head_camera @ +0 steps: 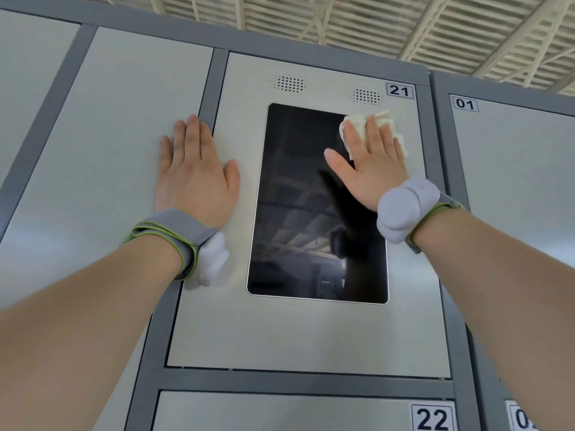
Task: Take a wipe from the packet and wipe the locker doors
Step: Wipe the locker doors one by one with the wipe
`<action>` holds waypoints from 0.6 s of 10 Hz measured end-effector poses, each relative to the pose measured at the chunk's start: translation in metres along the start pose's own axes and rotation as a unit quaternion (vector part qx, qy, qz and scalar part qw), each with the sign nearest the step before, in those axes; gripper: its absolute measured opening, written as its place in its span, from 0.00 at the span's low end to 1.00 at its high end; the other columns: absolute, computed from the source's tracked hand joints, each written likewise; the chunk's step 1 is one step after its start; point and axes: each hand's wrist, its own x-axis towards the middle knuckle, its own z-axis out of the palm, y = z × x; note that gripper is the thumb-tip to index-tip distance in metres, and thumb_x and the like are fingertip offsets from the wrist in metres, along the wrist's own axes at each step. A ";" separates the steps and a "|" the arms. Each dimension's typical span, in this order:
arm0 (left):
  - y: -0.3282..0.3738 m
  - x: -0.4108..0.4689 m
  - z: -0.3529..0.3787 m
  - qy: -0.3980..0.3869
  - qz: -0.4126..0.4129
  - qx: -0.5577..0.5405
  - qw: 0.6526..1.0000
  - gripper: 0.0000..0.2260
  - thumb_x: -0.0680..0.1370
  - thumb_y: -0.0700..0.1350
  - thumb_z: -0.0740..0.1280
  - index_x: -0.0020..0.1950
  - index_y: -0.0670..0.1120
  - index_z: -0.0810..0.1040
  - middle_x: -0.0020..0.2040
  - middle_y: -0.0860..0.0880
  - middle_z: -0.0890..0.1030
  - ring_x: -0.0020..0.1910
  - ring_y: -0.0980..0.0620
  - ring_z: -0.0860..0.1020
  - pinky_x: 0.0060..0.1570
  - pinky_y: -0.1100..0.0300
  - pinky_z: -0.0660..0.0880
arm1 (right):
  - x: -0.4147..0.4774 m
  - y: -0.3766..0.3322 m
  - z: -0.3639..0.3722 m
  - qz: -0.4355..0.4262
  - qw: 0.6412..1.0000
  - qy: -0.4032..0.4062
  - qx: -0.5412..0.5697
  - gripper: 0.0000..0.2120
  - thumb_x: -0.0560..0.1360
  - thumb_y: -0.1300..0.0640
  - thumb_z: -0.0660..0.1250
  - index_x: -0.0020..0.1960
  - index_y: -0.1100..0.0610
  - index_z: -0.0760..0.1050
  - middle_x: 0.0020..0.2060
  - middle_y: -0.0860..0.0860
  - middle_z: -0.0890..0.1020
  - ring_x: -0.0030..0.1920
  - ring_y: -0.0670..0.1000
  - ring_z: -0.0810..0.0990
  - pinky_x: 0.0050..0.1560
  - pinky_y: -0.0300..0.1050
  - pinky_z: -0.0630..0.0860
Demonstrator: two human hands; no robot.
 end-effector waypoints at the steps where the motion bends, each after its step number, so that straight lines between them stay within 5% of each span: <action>1: 0.000 0.000 0.000 -0.004 0.000 0.001 1.000 0.28 0.81 0.49 0.52 0.76 0.35 0.49 0.77 0.40 0.49 0.76 0.43 0.47 0.73 0.50 0.41 | -0.021 0.004 0.004 -0.036 0.999 0.009 -0.021 0.32 0.77 0.36 0.46 0.77 0.45 0.44 0.77 0.53 0.41 0.76 0.56 0.39 0.73 0.50 0.37; 6: 0.001 -0.001 -0.001 -0.004 0.002 -0.010 1.000 0.28 0.81 0.48 0.52 0.76 0.35 0.49 0.77 0.40 0.50 0.76 0.43 0.47 0.73 0.50 0.41 | -0.022 0.019 0.005 -0.005 0.999 0.009 -0.030 0.33 0.76 0.34 0.45 0.77 0.45 0.43 0.77 0.54 0.41 0.76 0.57 0.38 0.74 0.51 0.38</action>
